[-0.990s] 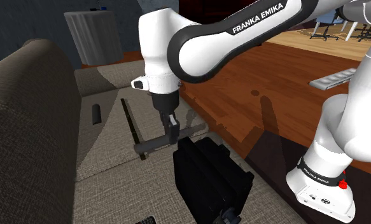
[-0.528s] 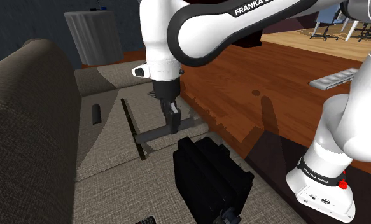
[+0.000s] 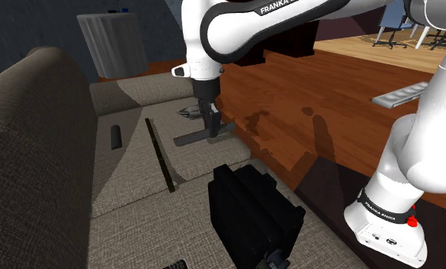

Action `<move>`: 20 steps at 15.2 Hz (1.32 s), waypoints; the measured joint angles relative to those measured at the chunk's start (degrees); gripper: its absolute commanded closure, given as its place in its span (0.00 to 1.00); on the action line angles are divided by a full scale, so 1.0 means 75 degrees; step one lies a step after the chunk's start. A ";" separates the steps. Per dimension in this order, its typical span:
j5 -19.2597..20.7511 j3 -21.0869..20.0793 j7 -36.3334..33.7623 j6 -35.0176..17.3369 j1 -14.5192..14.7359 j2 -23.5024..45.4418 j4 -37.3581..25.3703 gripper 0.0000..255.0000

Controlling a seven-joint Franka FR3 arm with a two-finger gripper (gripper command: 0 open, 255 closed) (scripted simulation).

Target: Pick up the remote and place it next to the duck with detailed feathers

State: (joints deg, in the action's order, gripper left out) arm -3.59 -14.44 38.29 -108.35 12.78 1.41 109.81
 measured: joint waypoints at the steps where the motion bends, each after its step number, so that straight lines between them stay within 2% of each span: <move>1: 0.0035 0.0071 0.0130 0.0030 -0.0072 0.0101 -0.0120 1.00; 5: 0.0113 0.0408 0.0802 0.0101 -0.0434 0.0358 -0.0401 1.00; 11: 0.0238 0.0844 0.1707 0.0369 -0.0946 0.1004 -0.1261 1.00; 20: 0.0357 0.1318 0.2825 0.0949 -0.1611 0.2409 -0.3198 1.00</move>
State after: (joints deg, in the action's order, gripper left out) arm -0.90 -4.56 59.48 -101.23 0.70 19.48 85.83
